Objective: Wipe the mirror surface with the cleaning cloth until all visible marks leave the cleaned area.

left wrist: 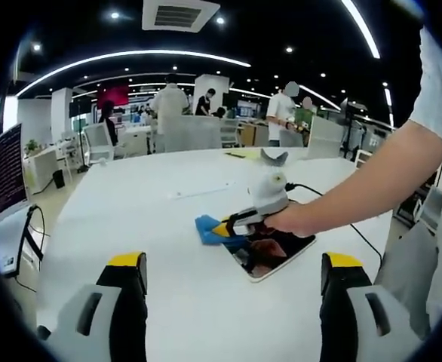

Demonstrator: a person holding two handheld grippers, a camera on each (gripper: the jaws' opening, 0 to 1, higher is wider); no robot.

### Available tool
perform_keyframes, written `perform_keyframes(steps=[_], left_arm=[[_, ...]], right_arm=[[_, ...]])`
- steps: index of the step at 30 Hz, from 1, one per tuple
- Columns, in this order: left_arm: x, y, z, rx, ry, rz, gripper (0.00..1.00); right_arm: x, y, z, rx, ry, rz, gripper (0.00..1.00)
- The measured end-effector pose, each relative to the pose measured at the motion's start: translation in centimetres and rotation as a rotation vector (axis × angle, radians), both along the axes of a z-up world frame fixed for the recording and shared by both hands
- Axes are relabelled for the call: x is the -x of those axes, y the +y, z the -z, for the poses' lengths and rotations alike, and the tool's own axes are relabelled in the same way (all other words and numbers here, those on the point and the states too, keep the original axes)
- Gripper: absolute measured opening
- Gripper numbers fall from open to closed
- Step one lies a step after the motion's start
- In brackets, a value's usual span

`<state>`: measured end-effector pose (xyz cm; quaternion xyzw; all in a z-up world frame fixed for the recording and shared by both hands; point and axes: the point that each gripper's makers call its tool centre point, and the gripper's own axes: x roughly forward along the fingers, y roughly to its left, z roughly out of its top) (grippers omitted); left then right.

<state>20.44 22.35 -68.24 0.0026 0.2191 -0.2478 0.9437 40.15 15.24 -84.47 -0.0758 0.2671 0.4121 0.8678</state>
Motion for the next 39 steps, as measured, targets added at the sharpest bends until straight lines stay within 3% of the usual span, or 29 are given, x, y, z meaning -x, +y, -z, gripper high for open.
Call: perform_keyframes(steps=[35,39], left_arm=[[1.0,-0.3,-1.4,-0.028,-0.025,-0.017,0.95],[1.0,-0.3,-2.3,-0.014,-0.042,-0.026,0.95]], right_arm=[[0.1,-2.3,0.2,0.022,-0.008,-0.017,0.03],[0.0,-2.7,0.3,0.033,-0.014,-0.029,0.03]])
